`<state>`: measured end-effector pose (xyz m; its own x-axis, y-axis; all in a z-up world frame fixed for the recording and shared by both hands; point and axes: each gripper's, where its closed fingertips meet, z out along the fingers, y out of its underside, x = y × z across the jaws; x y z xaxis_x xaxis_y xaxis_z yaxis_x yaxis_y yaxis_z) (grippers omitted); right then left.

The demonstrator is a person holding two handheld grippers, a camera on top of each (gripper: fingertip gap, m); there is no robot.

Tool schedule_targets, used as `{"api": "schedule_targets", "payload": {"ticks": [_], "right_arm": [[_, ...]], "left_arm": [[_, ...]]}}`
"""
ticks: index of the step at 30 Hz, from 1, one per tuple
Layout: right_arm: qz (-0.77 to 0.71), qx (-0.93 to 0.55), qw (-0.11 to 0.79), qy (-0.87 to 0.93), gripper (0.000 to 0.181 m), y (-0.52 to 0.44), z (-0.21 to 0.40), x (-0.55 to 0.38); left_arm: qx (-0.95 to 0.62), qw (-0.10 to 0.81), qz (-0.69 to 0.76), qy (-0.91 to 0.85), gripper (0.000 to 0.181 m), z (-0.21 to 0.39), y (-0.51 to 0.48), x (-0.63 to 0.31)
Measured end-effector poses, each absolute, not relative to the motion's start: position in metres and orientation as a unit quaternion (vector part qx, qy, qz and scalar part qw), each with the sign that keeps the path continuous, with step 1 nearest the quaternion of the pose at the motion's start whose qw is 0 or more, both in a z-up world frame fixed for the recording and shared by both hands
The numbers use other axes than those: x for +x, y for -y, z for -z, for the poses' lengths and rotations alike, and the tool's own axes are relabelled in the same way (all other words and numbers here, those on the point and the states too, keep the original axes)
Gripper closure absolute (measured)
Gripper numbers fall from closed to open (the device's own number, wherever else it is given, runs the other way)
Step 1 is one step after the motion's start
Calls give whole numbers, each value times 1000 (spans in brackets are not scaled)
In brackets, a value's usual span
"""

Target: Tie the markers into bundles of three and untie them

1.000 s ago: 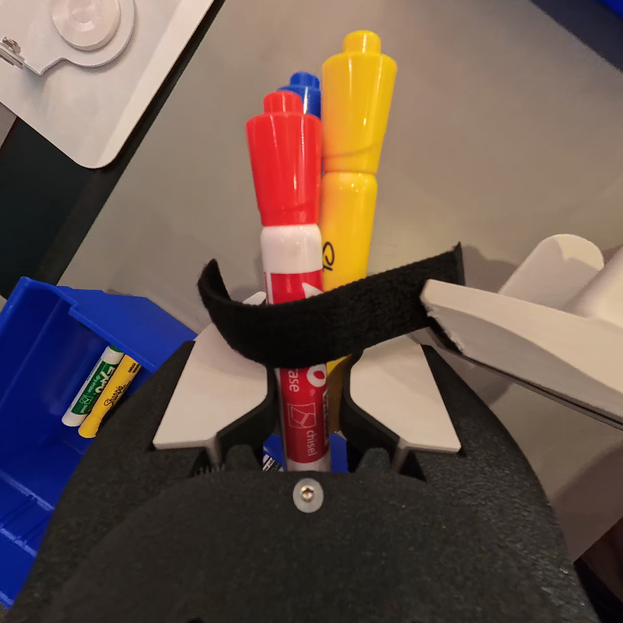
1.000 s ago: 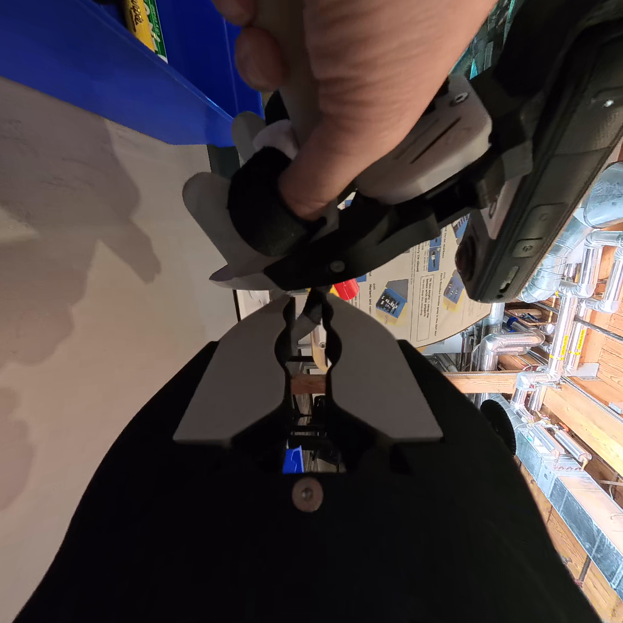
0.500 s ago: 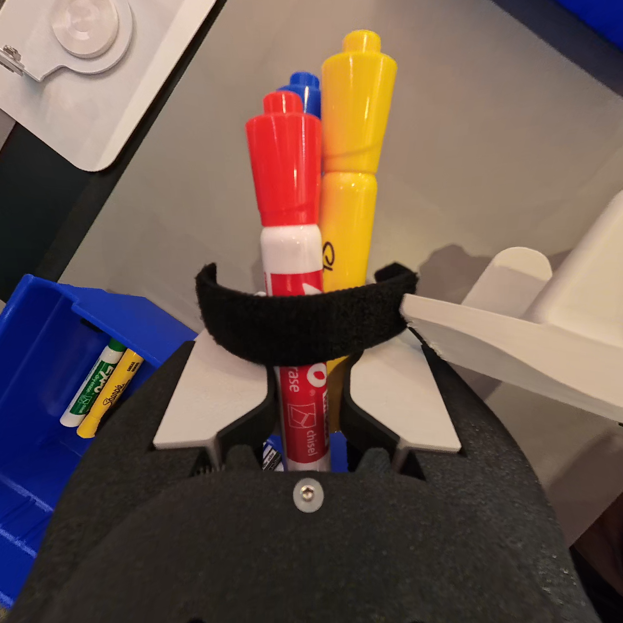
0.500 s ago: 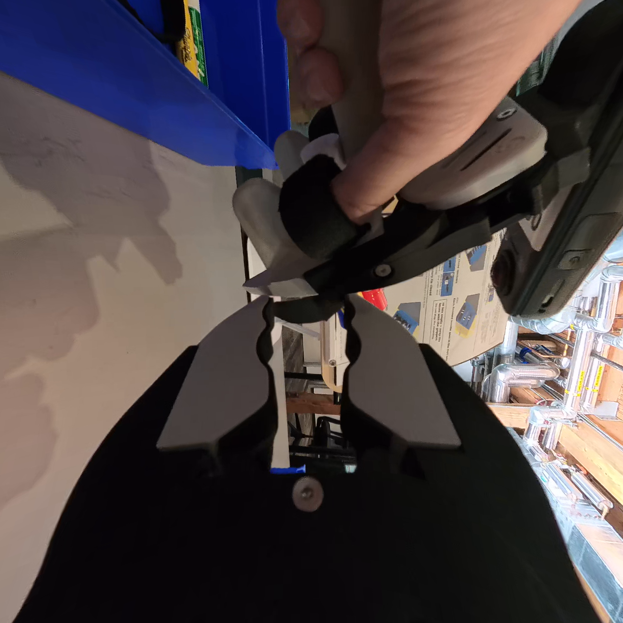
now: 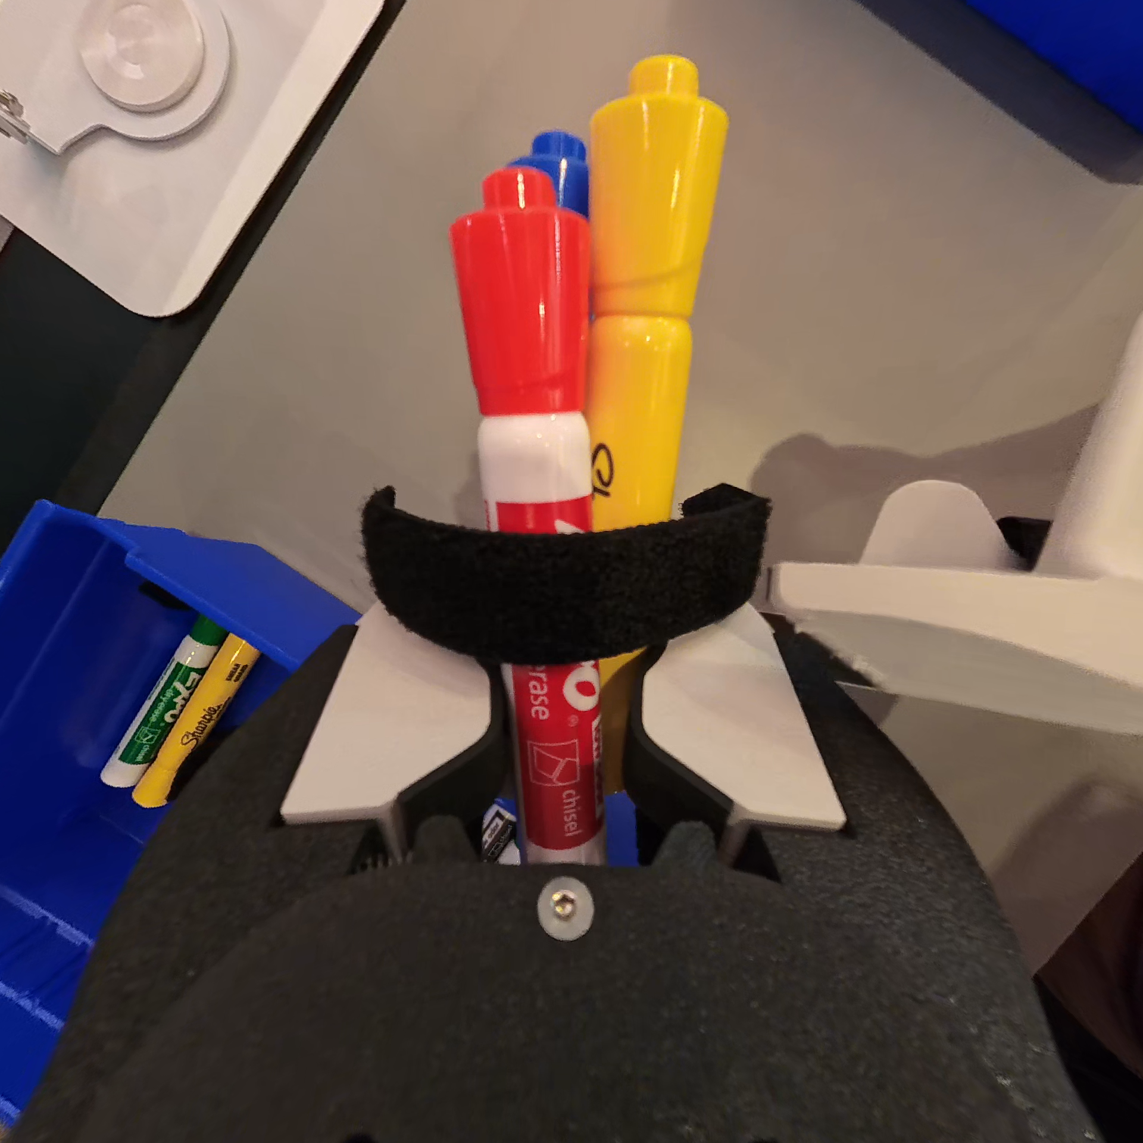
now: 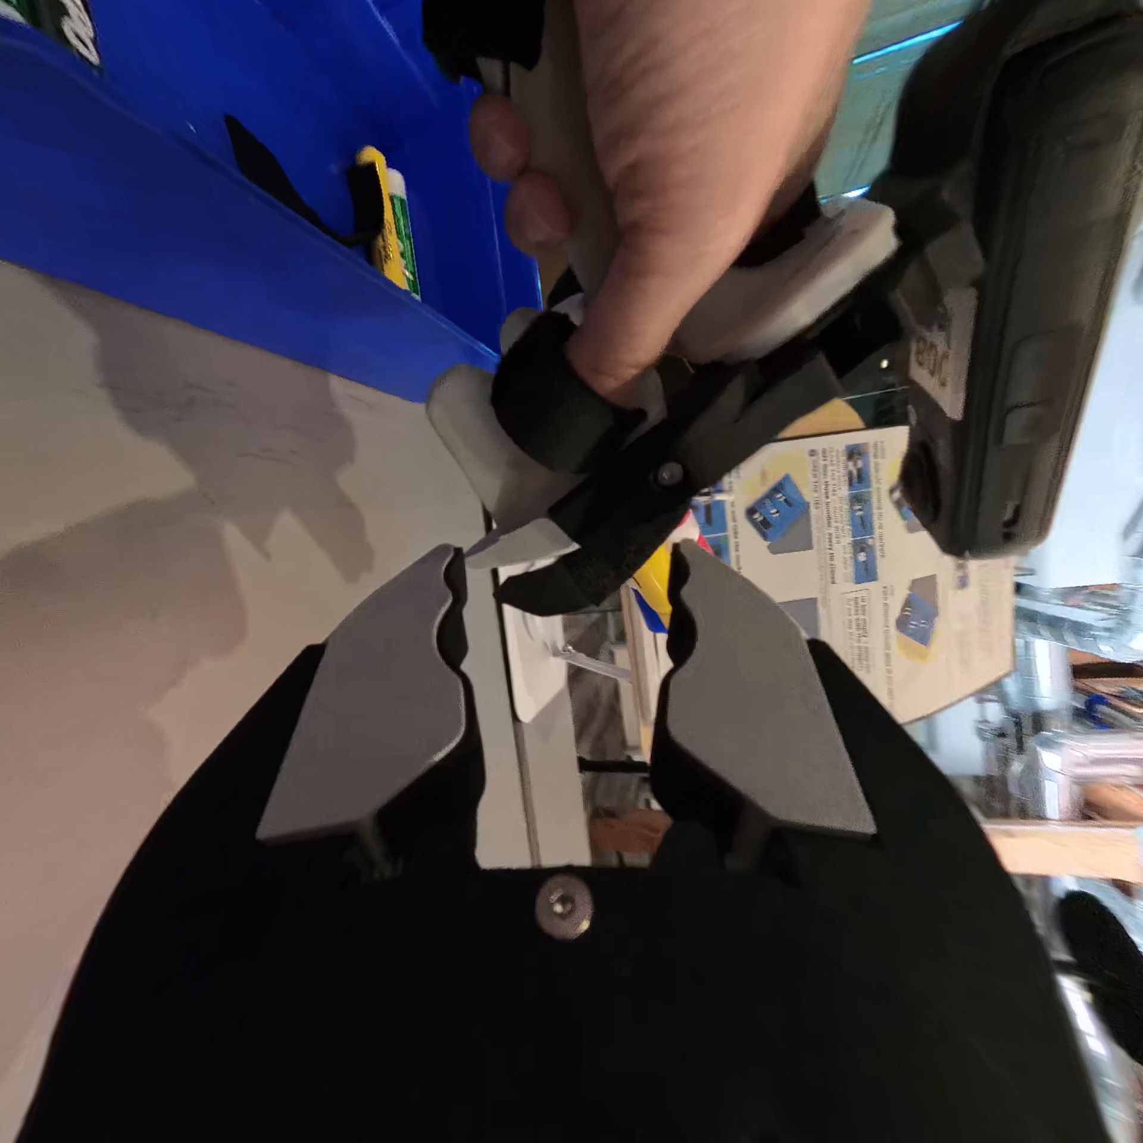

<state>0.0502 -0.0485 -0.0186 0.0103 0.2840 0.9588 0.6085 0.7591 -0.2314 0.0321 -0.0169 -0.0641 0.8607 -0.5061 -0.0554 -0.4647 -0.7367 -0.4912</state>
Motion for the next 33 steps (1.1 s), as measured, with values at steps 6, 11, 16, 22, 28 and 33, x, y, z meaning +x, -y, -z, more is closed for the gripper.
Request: {"api": "schedule_targets", "payload": {"ticks": [6, 11, 16, 22, 28, 33], "right_arm": [[-112, -358, 577, 725, 108, 60, 6, 67], [-351, -411, 515, 665, 104, 50, -20, 92], [-489, -425, 447, 617, 83, 48, -21, 95], [-590, -382, 417, 577, 77, 62, -23, 91], [-635, -323, 432, 553, 74, 81, -31, 92], [-694, -300, 394, 522, 74, 100, -42, 93]], "left_arm": [[-928, 243, 48, -277, 139, 63, 26, 30], [-919, 244, 68, -302, 139, 56, 37, 34], [-903, 262, 94, -326, 139, 41, 50, 44], [-872, 271, 130, -385, 138, 26, 72, 68], [-838, 280, 164, -439, 139, 13, 93, 88], [-812, 298, 198, -462, 139, 0, 105, 96]]}}
